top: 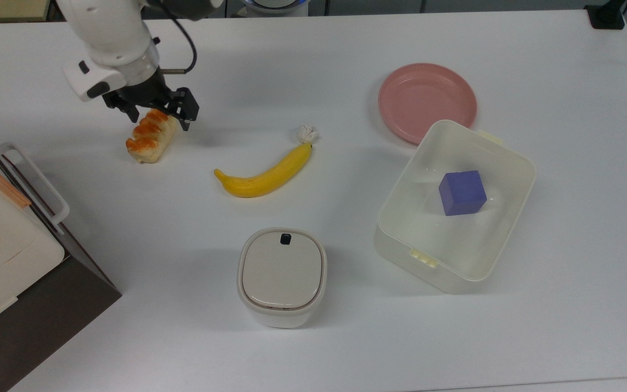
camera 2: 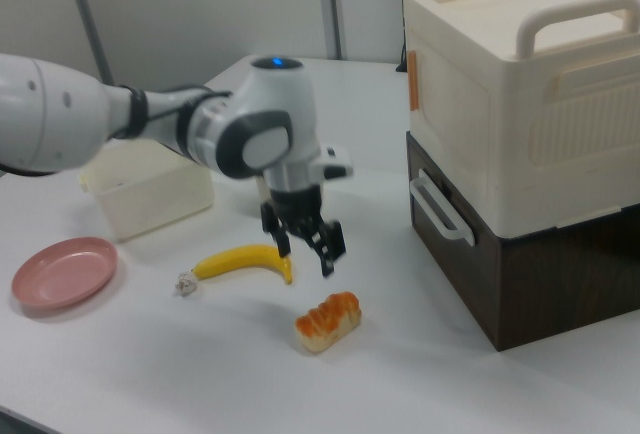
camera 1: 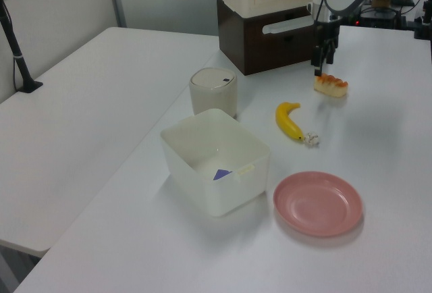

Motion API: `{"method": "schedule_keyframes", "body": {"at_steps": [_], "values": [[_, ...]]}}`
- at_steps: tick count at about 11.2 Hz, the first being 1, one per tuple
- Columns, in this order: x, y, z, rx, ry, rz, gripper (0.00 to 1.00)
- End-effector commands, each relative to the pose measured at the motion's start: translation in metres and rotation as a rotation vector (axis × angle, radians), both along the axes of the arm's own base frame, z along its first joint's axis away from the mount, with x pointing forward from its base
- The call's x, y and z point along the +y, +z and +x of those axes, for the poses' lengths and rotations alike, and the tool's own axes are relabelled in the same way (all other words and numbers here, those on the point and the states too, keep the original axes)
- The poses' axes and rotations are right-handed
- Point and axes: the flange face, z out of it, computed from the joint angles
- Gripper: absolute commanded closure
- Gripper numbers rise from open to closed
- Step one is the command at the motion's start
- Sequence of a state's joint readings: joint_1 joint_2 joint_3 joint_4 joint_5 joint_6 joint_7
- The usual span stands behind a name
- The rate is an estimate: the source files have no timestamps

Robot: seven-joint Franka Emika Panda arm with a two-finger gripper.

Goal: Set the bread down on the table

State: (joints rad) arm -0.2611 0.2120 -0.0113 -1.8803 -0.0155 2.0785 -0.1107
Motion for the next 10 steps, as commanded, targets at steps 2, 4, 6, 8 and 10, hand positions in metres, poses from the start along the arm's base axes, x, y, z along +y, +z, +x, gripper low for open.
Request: {"method": "schedule_keyframes", "body": {"at_steps": [2, 4, 6, 8, 10], "values": [[0.075, 0.078, 0.021, -0.11, 0.052, -0.018, 0.0], [0.112, 0.106, 0.028, -0.105, 0.075, -0.013, 0.0], [0.119, 0.14, 0.028, -0.086, 0.078, -0.004, 0.0], [0.122, 0.158, 0.026, -0.085, 0.076, 0.001, 0.0], [0.136, 0.178, 0.018, -0.097, 0.095, 0.012, 0.0]]}}
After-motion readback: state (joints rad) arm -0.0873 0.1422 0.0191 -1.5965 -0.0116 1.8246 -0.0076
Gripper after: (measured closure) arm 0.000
